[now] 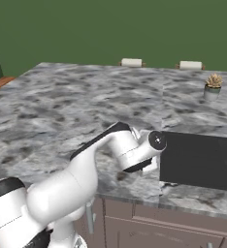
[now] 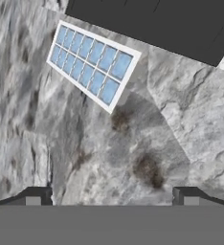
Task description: The ice cube tray has been filled with water. Take the tray and place it in the freezer to make ice. Close the freezer door after placing the tray.
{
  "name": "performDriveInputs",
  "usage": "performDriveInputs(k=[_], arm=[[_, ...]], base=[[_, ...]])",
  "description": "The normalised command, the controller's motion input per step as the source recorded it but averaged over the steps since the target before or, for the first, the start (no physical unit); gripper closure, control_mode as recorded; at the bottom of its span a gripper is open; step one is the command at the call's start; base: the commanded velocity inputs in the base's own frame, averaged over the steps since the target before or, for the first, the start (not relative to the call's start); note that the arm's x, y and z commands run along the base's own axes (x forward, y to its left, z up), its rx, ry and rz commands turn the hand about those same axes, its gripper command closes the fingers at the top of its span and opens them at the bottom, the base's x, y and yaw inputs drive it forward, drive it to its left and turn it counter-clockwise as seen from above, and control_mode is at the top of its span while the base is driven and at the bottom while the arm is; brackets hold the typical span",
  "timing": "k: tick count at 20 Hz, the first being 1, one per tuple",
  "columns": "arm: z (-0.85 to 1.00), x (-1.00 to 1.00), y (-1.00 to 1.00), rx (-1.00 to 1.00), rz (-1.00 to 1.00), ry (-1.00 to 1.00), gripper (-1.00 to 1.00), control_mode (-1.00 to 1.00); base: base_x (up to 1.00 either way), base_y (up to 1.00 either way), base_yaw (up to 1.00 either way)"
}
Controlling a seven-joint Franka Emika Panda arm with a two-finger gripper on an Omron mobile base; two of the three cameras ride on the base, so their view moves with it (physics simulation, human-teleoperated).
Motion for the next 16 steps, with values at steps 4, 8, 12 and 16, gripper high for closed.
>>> performDriveInputs(k=[4, 8, 12, 16], arm=[[-0.20, 0.30, -0.01, 0.00, -0.05, 0.06, -1.00, -1.00], [0.00, 0.07, -0.16, 0.00, 0.00, 0.00, -1.00, -1.00], [0.00, 0.14, -0.29, 0.02, 0.00, 0.00, -1.00, -1.00], [-0.01, 0.19, -0.29, 0.03, 0.00, 0.00, -1.00, -1.00]], base=[[0.00, 0.00, 0.00], [0.00, 0.00, 0.00], [0.00, 0.00, 0.00], [0.00, 0.00, 0.00]])
